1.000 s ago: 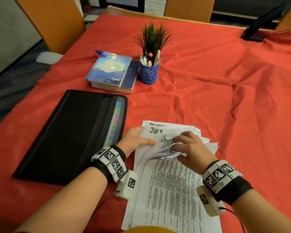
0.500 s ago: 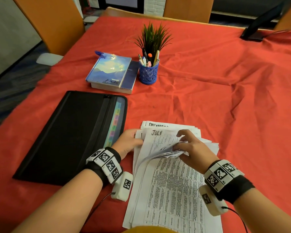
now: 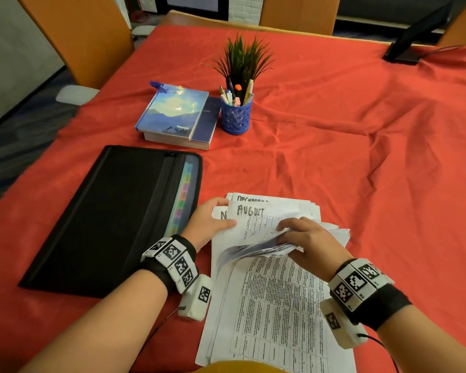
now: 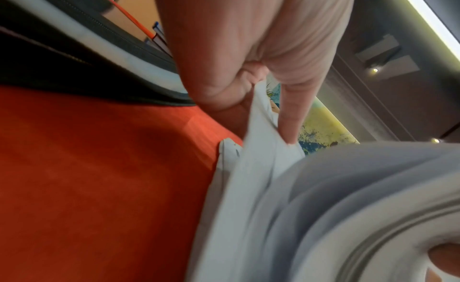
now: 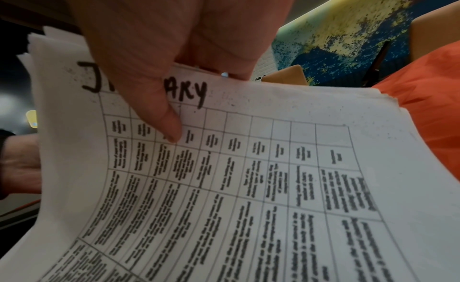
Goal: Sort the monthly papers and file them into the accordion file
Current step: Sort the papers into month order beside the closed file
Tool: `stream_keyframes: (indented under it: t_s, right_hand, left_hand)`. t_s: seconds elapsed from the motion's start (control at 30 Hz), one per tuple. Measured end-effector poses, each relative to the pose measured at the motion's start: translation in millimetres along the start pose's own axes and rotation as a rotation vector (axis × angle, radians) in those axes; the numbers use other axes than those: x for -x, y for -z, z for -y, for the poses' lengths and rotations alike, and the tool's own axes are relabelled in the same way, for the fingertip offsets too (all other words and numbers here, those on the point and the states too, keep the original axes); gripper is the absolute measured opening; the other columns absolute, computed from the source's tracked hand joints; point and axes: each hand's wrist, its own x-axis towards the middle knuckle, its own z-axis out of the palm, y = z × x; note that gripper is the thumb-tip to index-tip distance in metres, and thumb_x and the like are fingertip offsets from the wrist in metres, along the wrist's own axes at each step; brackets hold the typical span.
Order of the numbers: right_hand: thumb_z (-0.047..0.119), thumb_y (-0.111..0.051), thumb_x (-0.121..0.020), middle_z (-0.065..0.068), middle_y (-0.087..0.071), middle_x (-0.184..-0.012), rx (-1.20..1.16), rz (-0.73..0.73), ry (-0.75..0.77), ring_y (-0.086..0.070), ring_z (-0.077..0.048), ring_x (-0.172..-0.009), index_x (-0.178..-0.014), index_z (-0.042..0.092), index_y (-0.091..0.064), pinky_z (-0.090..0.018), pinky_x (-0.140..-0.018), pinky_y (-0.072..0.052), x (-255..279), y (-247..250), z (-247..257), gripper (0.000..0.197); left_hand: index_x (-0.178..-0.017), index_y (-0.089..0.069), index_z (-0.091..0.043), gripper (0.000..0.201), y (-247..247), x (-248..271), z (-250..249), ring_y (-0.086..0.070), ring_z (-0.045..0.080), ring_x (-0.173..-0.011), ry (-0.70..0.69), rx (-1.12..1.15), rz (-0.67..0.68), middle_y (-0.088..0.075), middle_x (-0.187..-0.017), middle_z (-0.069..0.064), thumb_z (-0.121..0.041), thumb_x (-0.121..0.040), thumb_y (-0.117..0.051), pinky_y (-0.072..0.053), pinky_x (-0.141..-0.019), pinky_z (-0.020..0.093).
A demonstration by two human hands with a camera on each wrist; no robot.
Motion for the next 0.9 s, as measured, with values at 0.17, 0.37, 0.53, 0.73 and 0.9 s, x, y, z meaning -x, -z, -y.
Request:
stream_keyframes:
  t_s: [0.17,0.37,0.53,0.73,0.9]
  right_hand:
    - [0.003,-0.058,-0.059,-0.004,-0.066,-0.102,0.0,0.004,-0.004,-0.063,-0.026,-0.077,-0.085,0.017,-0.071,-0.035,-0.069,-0.052,-1.8,-1.6,0.8,0.032]
    - [-0.004,-0.063,-0.057,-0.009,-0.062,-0.113,-0.014,0.0,-0.02,-0.065,-0.026,-0.082,-0.086,0.016,-0.071,-0.033,-0.076,-0.051,-4.6,0.5,0.9,0.036]
    - [-0.002,-0.063,-0.058,-0.007,-0.066,-0.103,0.0,0.002,-0.013,-0.065,-0.029,-0.08,-0.086,0.017,-0.071,-0.036,-0.073,-0.052,-4.4,-2.0,-1.5,0.035]
    - [-0.011,-0.069,-0.056,-0.014,-0.057,-0.123,-0.04,0.016,-0.068,-0.066,-0.025,-0.086,-0.086,0.016,-0.072,-0.027,-0.077,-0.046,-3.5,0.4,2.6,0.041]
    - [-0.006,-0.067,-0.06,-0.013,-0.06,-0.118,-0.02,0.031,-0.068,-0.066,-0.025,-0.081,-0.085,0.015,-0.072,-0.032,-0.072,-0.052,-4.1,2.7,4.7,0.033]
  left_hand:
    - [-0.13,-0.043,-0.027,0.067,0.7,5.0,-6.9,-0.056,-0.002,-0.09,-0.112,-0.094,-0.001,-0.054,-0.103,-0.021,0.005,-0.076,-0.068,-0.047,-0.073,0.01]
    - [-0.126,-0.044,-0.035,0.073,-5.0,5.6,-8.2,-0.066,0.018,-0.088,-0.165,-0.116,0.055,-0.066,-0.099,0.007,-0.006,-0.069,-0.08,-0.055,-0.079,0.031]
    - [-0.142,-0.027,-0.035,0.094,-8.6,3.6,-9.1,-0.048,0.009,-0.113,-0.215,-0.299,0.038,-0.047,-0.124,-0.003,-0.017,-0.068,-0.082,-0.036,-0.096,0.022]
    - [-0.125,-0.053,-0.032,0.051,-4.6,14.6,-5.3,-0.042,0.003,-0.126,-0.299,-0.193,0.102,-0.049,-0.134,-0.009,-0.062,-0.083,-0.05,-0.03,-0.108,0.02]
    - [-0.11,-0.062,-0.028,0.043,-11.5,20.4,-6.5,-0.063,0.009,-0.1,0.225,0.131,0.326,-0.069,-0.106,-0.008,-0.056,-0.09,-0.036,-0.048,-0.09,0.027]
